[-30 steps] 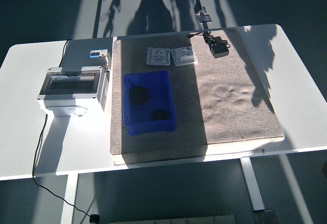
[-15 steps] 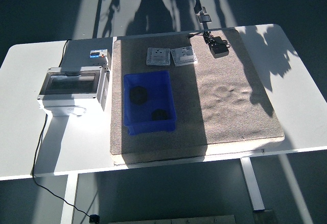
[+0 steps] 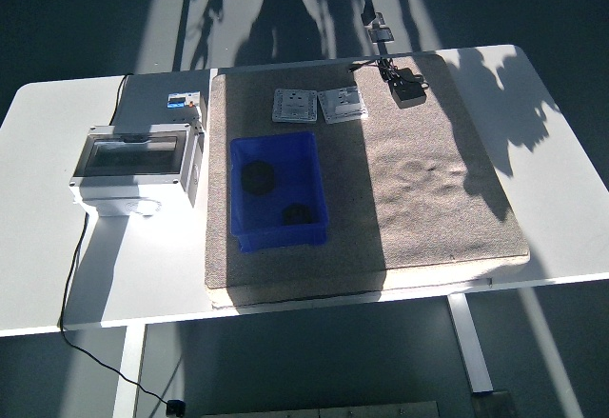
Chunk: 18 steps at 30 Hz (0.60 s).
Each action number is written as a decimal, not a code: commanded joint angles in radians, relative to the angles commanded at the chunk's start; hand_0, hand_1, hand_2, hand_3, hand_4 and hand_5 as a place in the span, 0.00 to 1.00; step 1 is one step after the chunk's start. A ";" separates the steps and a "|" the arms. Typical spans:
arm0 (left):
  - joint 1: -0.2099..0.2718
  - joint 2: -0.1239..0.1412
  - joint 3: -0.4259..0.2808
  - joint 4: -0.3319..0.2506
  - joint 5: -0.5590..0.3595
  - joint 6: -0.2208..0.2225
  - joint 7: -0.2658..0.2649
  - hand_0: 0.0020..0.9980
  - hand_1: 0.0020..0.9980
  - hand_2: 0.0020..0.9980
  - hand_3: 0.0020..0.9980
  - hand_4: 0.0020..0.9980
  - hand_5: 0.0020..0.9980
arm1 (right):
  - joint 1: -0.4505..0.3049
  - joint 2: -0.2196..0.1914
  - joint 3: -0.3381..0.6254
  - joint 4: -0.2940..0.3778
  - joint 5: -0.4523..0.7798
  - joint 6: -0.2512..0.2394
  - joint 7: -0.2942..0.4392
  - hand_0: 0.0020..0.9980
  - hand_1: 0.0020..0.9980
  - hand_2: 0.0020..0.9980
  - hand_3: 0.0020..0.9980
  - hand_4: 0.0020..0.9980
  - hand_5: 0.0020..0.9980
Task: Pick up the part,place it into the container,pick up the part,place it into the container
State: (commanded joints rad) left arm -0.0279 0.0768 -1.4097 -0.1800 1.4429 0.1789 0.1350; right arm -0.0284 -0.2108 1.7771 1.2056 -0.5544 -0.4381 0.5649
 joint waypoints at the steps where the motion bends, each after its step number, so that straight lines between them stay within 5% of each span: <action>1: 0.000 0.000 -0.001 0.000 0.000 0.002 -0.001 0.65 0.56 0.55 0.56 0.61 0.57 | 0.000 0.000 0.002 0.000 0.000 0.000 0.000 0.47 0.34 0.50 0.52 0.77 0.56; 18: -0.001 -0.003 -0.023 0.000 0.012 0.039 -0.015 0.65 0.55 0.54 0.56 0.60 0.54 | 0.002 -0.001 0.014 0.007 0.002 0.001 0.009 0.46 0.33 0.50 0.52 0.76 0.58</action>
State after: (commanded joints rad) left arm -0.0293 0.0742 -1.4327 -0.1800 1.4548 0.2180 0.1203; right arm -0.0266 -0.2118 1.7915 1.2128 -0.5525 -0.4372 0.5743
